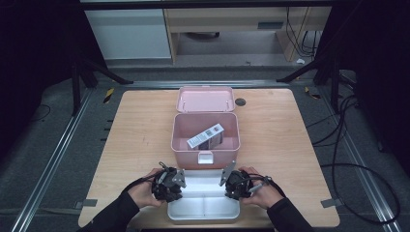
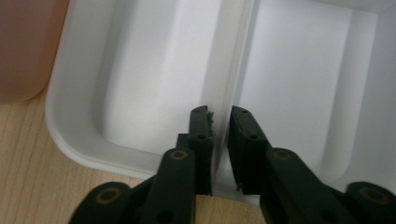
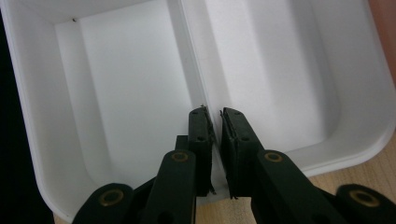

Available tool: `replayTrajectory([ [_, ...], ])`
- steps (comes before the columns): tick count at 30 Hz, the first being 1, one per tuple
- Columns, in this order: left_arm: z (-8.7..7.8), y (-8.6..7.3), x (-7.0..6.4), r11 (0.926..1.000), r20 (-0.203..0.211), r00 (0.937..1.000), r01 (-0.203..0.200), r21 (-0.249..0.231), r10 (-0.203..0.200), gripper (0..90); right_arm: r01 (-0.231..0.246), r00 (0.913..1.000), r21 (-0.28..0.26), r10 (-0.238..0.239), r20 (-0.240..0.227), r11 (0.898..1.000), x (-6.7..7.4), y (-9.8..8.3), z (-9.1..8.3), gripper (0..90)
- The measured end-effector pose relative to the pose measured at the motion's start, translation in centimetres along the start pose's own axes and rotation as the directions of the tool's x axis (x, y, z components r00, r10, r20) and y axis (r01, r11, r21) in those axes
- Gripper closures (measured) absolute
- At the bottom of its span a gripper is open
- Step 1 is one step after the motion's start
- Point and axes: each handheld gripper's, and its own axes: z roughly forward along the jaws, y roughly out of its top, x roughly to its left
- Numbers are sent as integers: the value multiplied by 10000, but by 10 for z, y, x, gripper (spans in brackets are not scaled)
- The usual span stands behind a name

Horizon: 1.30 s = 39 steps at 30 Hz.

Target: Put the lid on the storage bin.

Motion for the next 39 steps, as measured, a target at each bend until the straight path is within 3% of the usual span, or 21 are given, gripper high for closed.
replayTrajectory([
  [11,-3,2,2,9986,324,9982,-504,135,499,856,-161,9993,87,164,-326,9998,-2,1,-1,838],
  [15,-8,5,-3,9979,310,9974,-647,60,645,863,-147,9991,115,151,-391,9998,0,0,-8,838],
  [22,-27,8,-15,9969,628,9949,-784,-62,787,872,-207,9968,-92,199,-776,9997,8,-2,-21,839],
  [30,-56,16,-22,9962,612,9944,-853,-158,862,871,0,9973,-341,-25,-732,9994,21,2,-49,848],
  [39,-94,26,-24,9941,432,9937,-1023,-347,1038,873,324,9974,-918,-381,-614,9953,21,12,-91,854],
])
